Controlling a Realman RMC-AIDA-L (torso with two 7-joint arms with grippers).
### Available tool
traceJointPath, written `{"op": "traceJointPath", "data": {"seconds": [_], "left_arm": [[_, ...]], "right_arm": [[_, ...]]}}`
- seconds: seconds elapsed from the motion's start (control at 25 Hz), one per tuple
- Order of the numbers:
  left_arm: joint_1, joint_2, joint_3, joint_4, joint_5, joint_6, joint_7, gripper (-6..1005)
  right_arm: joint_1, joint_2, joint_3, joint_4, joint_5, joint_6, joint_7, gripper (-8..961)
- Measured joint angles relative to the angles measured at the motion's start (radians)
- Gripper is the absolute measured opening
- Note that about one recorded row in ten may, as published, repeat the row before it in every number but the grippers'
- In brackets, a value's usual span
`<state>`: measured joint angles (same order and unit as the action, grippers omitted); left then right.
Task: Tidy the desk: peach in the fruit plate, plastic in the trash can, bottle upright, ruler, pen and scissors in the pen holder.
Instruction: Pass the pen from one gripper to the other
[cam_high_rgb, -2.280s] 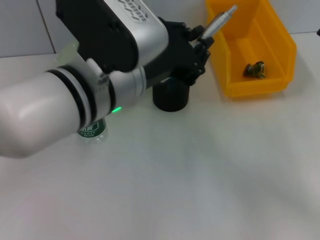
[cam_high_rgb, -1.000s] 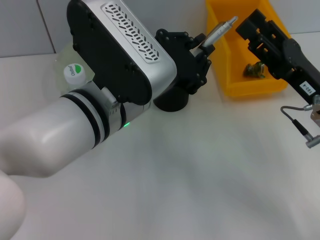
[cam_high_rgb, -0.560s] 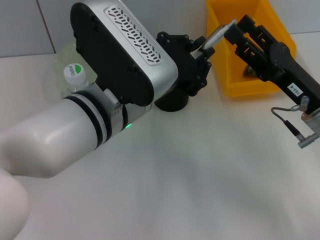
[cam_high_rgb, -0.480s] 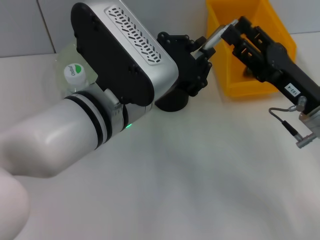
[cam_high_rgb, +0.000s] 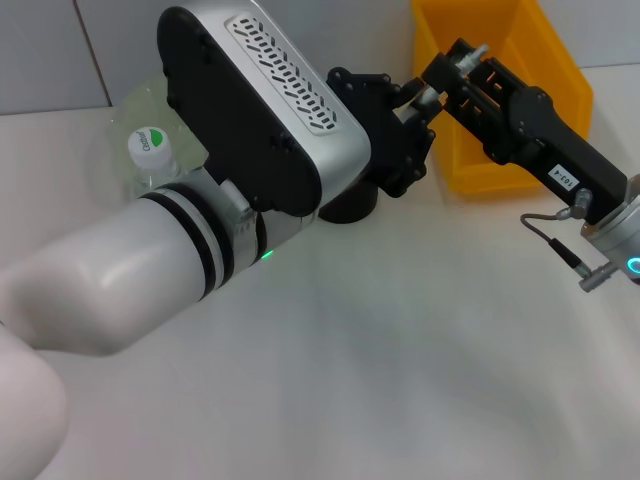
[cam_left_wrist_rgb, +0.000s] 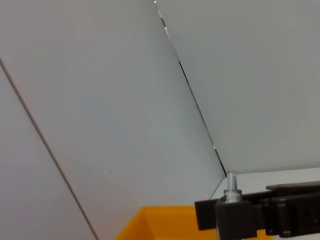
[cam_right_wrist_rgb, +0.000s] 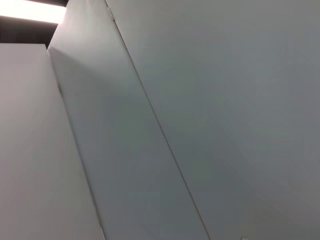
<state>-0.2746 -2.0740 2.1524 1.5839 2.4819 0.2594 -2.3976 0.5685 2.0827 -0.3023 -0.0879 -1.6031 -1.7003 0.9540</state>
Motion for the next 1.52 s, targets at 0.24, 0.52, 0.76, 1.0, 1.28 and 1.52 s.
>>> {"op": "traceJointPath", "data": {"seconds": [0.24,0.52,0.76,1.0,1.28,1.52], "left_arm": [[0.001,0.001,0.002,0.004,-0.001,0.001,0.0,210],[0.003,0.002,0.001,0.008,-0.009,0.002,-0.001,213],[0.001,0.002,0.001,0.009,-0.012,0.003,-0.002,215],[0.0,0.002,0.001,0.009,-0.013,0.004,-0.002,218],[-0.003,-0.001,0.01,0.003,-0.02,0.006,-0.003,221],[0.002,0.001,0.015,0.007,-0.022,0.007,0.0,293]], "right_arm": [[0.003,0.0,-0.008,0.001,-0.001,0.0,0.006,538],[-0.004,0.0,-0.009,-0.001,0.0,-0.008,0.008,406],[-0.006,0.0,-0.006,0.0,0.002,-0.002,0.01,340],[-0.006,0.002,-0.009,0.0,0.001,-0.009,-0.017,203],[-0.012,0.002,0.001,0.001,0.006,-0.006,-0.021,148],[-0.013,0.001,0.003,0.001,0.007,-0.008,-0.02,141]]}}
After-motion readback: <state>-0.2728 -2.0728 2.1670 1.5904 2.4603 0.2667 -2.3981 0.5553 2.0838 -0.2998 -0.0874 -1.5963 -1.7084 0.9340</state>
